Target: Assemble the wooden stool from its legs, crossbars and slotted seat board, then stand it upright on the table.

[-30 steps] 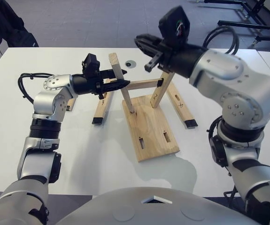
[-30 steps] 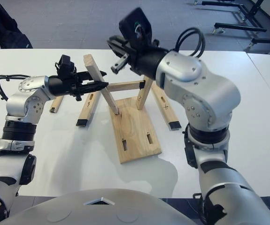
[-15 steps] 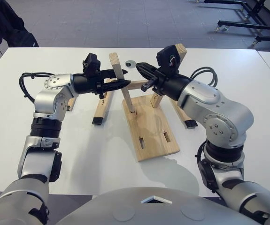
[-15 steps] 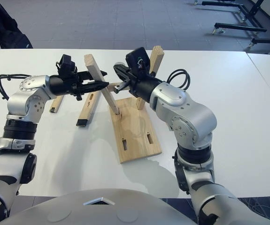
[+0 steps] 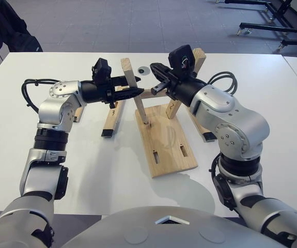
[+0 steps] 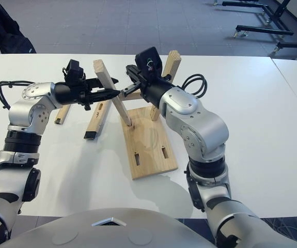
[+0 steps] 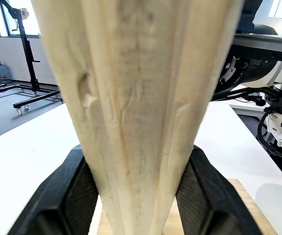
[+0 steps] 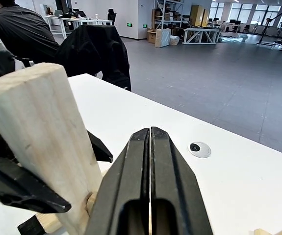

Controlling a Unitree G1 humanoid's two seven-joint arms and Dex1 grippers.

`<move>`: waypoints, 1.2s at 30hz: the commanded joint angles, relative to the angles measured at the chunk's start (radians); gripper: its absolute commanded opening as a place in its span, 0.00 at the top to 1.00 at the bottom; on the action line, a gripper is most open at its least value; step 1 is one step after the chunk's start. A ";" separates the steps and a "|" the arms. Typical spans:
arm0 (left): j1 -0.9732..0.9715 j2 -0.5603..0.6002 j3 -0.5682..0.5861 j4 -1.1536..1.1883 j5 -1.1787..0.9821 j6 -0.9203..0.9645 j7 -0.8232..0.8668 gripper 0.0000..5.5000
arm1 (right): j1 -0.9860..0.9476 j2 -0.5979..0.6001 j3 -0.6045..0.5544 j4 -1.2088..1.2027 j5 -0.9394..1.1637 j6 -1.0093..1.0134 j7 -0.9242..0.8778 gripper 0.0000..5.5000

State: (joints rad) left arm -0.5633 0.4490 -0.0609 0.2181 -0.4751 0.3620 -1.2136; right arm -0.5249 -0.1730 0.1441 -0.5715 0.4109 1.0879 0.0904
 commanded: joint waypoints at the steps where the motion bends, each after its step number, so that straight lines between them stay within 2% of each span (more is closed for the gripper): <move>1: -0.013 0.003 -0.010 0.006 0.019 -0.001 0.002 0.63 | 0.000 0.029 0.001 -0.003 -0.002 -0.001 0.001 1.00; 4: -0.011 0.001 -0.011 0.005 0.020 0.000 0.004 0.63 | 0.063 0.037 0.024 0.000 -0.006 -0.012 0.011 1.00; 13: -0.015 -0.004 -0.013 0.007 0.022 0.001 0.005 0.63 | 0.246 -0.053 0.111 0.117 -0.101 -0.149 0.072 1.00; 16: -0.015 -0.005 -0.014 0.008 0.023 0.001 0.005 0.63 | 0.219 -0.015 0.067 0.114 -0.073 -0.142 0.069 1.00; 25: -0.016 -0.006 -0.018 0.016 0.030 -0.006 -0.002 0.63 | -0.056 0.151 -0.142 0.043 0.074 0.030 0.001 1.00; 30: -0.015 -0.008 -0.017 0.019 0.031 -0.012 -0.001 0.63 | -0.014 0.140 -0.100 0.029 0.059 0.040 -0.003 1.00; 36: -0.009 -0.005 -0.022 0.008 0.045 -0.018 0.017 0.63 | 0.137 0.068 -0.014 0.076 -0.013 -0.055 0.026 1.00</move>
State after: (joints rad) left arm -0.5661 0.4399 -0.0645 0.2317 -0.4619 0.3438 -1.2131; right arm -0.4284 -0.0878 0.1097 -0.5173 0.4195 1.0605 0.1075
